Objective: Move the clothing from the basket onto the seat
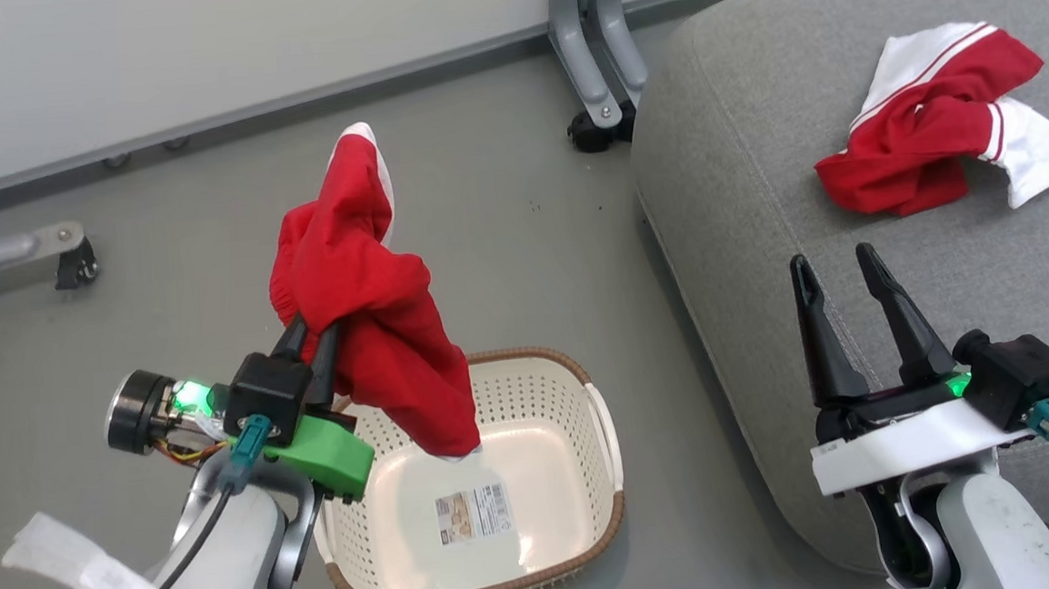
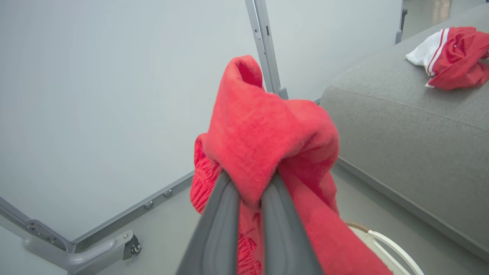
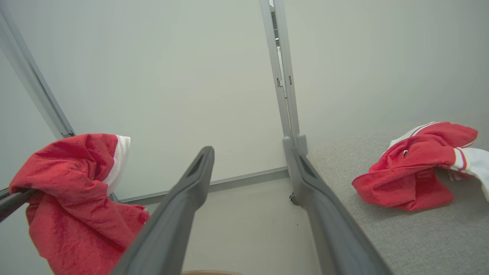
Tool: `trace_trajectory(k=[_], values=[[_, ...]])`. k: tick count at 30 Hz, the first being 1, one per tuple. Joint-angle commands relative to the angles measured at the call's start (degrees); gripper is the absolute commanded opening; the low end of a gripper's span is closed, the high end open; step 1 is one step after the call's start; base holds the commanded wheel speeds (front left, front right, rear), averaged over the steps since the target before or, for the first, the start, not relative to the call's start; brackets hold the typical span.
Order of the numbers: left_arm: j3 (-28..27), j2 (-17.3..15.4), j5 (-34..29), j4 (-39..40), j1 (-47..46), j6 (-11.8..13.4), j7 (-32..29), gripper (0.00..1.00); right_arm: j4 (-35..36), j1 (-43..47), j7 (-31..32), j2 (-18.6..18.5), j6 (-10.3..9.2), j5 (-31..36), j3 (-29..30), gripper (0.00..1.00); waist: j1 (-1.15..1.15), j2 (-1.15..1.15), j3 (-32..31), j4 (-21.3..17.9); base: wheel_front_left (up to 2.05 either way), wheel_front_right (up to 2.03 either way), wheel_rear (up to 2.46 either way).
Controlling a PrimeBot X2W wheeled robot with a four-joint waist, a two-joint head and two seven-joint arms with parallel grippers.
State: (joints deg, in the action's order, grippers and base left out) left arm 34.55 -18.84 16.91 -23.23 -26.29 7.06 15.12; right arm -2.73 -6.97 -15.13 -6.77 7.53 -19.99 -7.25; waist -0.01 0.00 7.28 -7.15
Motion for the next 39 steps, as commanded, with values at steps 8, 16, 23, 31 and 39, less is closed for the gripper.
trace_trajectory(k=[8, 16, 23, 31, 39], values=[[-10.3, 1.1, -8.1, 18.2, 10.2, -1.9, 0.0, 0.0, -0.2, 2.3, 0.0, -1.0, -0.08, 0.1, -1.1, 1.0, 0.01, 0.0, -5.8, 0.6, 0.0, 0.0, 0.0], [-17.0, 4.8, -10.9, 29.3, 14.2, -4.4, 0.0, 0.0, -0.2, 2.8, 0.0, -0.9, -0.08, 0.1, -0.9, 1.0, 0.01, 0.0, -6.7, 0.4, 0.0, 0.0, 0.0], [-23.8, 10.8, -8.9, 37.8, 15.3, -10.3, 0.0, 0.0, 0.1, 3.4, 0.0, -1.0, -0.08, 0.1, -0.7, 1.0, 0.01, 0.0, -6.8, 0.0, 0.0, 0.0, 0.0], [-21.8, 13.9, -6.8, 42.2, 15.5, -14.5, 0.0, 0.0, 0.0, 4.1, 0.0, -1.8, -0.08, 0.2, -0.5, 1.0, 0.01, 0.0, -7.1, -0.5, 0.0, 0.0, 0.0], [-10.1, 9.3, -3.5, 42.6, 13.3, -14.6, 0.0, 0.0, 0.4, 4.2, 0.0, -1.0, -0.08, 0.5, -0.2, 1.0, 0.01, 0.0, -6.6, -1.2, 0.0, 0.0, 0.0]])
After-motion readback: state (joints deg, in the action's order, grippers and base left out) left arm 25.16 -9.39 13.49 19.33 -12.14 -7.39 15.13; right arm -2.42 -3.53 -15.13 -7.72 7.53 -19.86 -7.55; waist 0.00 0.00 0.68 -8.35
